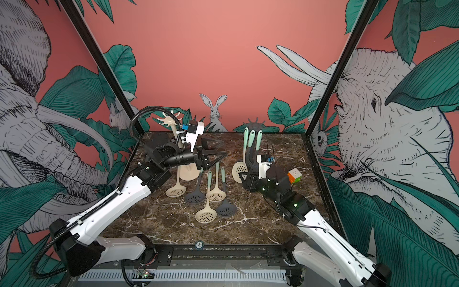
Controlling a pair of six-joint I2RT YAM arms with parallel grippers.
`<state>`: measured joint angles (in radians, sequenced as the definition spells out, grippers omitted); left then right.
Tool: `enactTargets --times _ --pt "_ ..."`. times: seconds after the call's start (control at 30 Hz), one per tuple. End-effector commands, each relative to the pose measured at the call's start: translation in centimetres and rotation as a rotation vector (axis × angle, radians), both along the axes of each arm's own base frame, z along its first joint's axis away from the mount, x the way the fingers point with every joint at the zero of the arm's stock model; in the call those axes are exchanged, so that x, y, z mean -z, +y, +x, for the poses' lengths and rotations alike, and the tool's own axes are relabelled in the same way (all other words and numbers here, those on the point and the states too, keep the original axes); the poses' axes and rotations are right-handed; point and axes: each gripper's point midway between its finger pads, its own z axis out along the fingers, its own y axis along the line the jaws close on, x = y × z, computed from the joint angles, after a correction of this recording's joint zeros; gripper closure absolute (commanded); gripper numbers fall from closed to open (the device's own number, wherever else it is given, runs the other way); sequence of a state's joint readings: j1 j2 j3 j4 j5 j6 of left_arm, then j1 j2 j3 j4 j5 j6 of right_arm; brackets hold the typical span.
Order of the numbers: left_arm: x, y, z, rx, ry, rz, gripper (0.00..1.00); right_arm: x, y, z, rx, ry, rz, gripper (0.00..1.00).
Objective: Hang the skimmer on the kitchen utensil rack
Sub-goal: Hang the skimmer on the rack.
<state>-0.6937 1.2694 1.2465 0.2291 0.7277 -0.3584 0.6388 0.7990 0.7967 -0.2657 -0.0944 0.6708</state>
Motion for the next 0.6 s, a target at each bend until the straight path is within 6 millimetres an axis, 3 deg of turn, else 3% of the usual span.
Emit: enactTargets --times 0.0,0.1,0.27,0.57 --pt "-0.2 0.2 -0.2 -0.005 -0.025 -0.002 0.24 -1.0 -0.9 -1.7 -0.020 -0.029 0.027 0.40" --pt "-0.3 0.2 0.0 -0.013 -0.028 -0.003 0.24 -1.3 -0.6 -3.5 -0.111 -0.075 0.019 0.42" --pt "-0.6 0.4 0.1 -0.030 -0.040 -0.007 0.24 -0.2 2.4 -6.4 -0.363 -0.085 -0.036 0.44" --pt "-1.4 2.3 1.9 -0.196 -0.044 -0.041 0.24 4.3 7.3 -7.0 -0.518 -0.117 -0.411 0.43"
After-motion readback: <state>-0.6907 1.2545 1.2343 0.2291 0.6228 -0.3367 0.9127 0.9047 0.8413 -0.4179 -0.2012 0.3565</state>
